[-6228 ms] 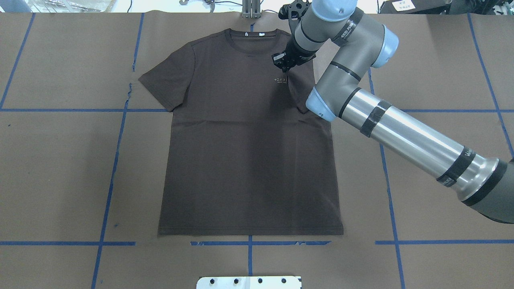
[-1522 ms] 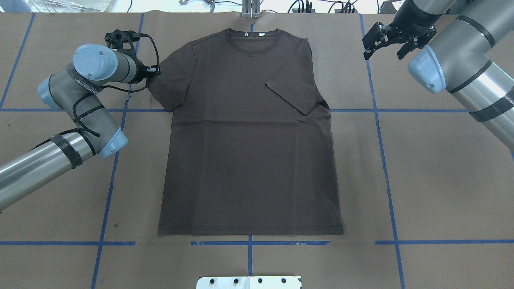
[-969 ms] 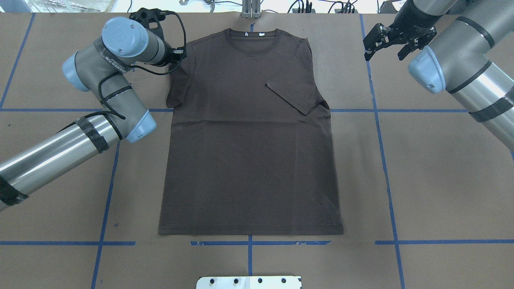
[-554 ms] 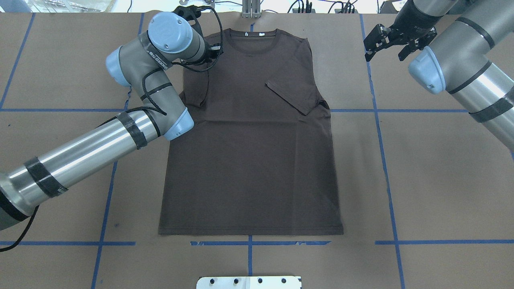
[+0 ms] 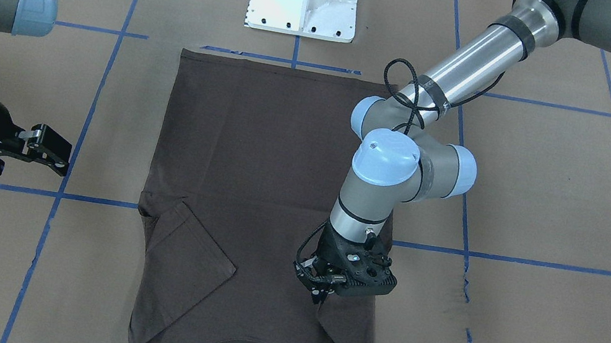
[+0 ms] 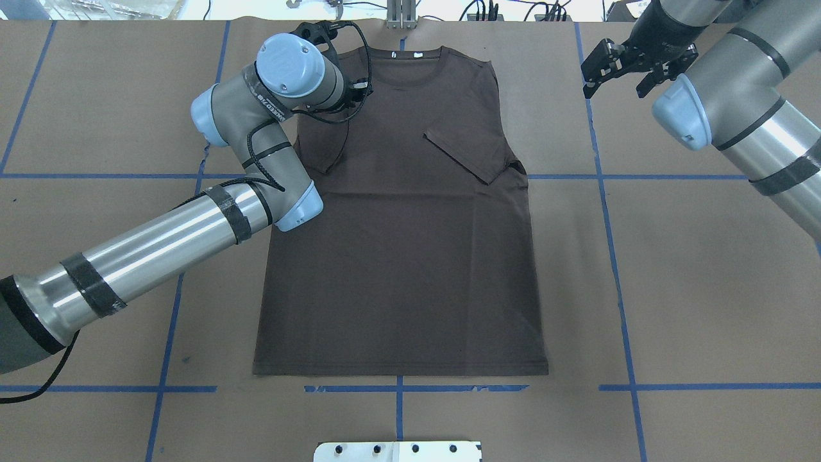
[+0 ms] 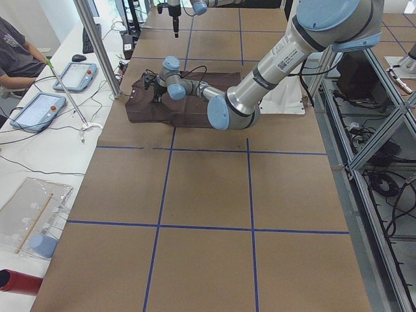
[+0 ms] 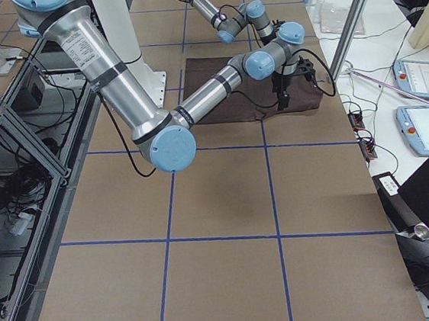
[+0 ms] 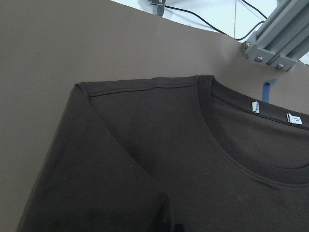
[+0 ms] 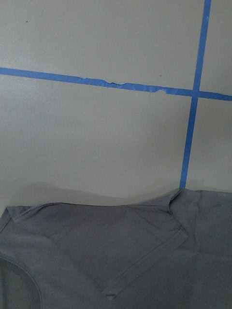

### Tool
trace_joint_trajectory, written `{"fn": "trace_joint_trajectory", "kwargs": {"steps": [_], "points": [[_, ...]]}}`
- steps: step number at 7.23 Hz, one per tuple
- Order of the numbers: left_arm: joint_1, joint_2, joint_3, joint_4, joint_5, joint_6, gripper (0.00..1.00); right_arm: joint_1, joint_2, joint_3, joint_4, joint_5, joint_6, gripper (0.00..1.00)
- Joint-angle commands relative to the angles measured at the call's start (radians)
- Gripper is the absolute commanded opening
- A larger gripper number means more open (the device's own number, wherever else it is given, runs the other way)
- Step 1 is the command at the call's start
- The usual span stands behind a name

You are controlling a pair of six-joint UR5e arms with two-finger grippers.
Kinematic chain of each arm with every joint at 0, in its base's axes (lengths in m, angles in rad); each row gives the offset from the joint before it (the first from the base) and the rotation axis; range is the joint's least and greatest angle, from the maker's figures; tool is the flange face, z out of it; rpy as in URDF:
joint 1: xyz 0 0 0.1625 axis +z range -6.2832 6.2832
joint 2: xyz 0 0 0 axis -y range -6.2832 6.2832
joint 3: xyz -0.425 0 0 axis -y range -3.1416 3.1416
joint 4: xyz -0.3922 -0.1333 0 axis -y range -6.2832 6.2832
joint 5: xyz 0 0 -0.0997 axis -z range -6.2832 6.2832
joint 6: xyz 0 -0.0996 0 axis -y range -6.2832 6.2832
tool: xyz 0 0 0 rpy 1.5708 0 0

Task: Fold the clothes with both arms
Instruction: 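Grasp the sleeve with the left gripper and fold it onto the shirt body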

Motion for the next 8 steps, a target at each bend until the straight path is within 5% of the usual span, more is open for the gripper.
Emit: {"fn": "trace_joint_trajectory", "kwargs": {"steps": [1, 2, 3, 4, 6, 8], "points": [[0.002, -0.007, 0.026, -0.037, 0.0, -0.006, 0.0, 0.0, 0.0, 0.0, 0.0, 0.001, 0.002, 1.0], [0.002, -0.007, 0.029, -0.038, 0.0, -0.006, 0.0, 0.0, 0.001, 0.0, 0.0, 0.001, 0.002, 1.0], [0.002, -0.007, 0.029, -0.044, -0.001, -0.005, 0.79, 0.0, 0.002, 0.0, 0.0, 0.001, 0.002, 1.0], [0.002, -0.01, 0.028, -0.046, -0.006, -0.008, 1.0, 0.0, 0.0, 0.0, 0.0, 0.001, 0.002, 1.0], [0.002, -0.017, -0.004, -0.037, -0.012, -0.025, 1.0, -0.006, -0.012, 0.014, 0.001, 0.001, 0.009, 1.0], [0.007, 0.05, -0.132, 0.074, -0.185, 0.032, 1.0, -0.087, -0.104, 0.139, 0.009, -0.022, 0.108, 1.0]]}}
